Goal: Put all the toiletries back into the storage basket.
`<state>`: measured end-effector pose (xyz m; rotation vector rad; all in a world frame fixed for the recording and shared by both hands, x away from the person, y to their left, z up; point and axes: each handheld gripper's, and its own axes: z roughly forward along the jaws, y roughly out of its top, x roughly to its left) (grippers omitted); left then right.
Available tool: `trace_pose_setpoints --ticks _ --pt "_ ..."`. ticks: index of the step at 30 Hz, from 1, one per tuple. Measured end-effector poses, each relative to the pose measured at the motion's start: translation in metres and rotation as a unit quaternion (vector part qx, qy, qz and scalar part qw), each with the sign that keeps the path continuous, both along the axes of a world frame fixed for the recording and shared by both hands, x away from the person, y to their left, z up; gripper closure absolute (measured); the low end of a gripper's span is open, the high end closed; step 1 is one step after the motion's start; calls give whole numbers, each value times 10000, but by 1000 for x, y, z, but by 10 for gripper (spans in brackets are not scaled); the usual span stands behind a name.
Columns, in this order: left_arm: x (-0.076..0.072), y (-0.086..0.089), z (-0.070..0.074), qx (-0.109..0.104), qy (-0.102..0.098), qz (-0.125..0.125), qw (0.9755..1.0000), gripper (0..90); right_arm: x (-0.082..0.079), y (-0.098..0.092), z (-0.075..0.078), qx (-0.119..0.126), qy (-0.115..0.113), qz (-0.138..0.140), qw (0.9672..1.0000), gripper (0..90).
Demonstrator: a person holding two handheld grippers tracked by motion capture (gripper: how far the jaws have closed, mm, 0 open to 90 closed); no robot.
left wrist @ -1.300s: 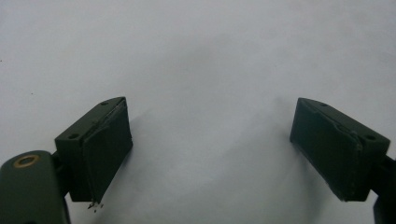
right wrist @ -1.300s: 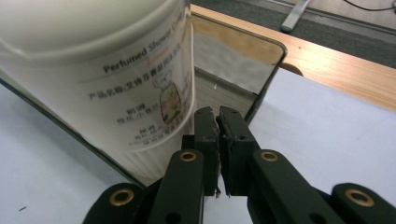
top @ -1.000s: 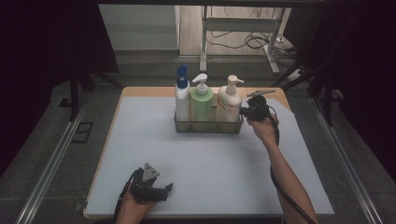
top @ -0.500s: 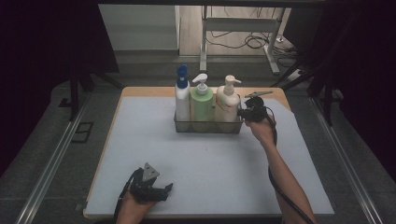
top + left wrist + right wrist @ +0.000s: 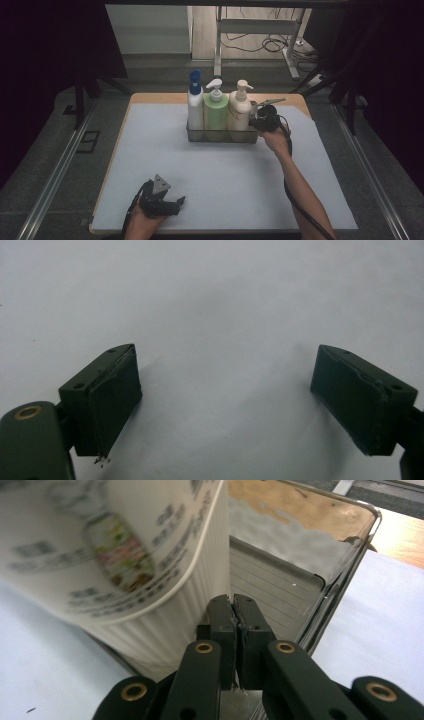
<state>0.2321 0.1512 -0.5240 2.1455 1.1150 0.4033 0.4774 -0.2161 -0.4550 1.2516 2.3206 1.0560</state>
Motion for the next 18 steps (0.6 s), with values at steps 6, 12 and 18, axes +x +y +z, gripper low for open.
trace_pose_setpoints --ticks 6,12,18 --pt "0 0 0 -12 2 3 10000 124 7 2 1 31 14 -8 10000 871" --pt "0 0 0 -13 3 3 10000 124 8 6 -1 47 94 35 9999 874" --pt "0 0 0 -14 4 4 10000 124 6 12 -4 17 154 89 9998 874"
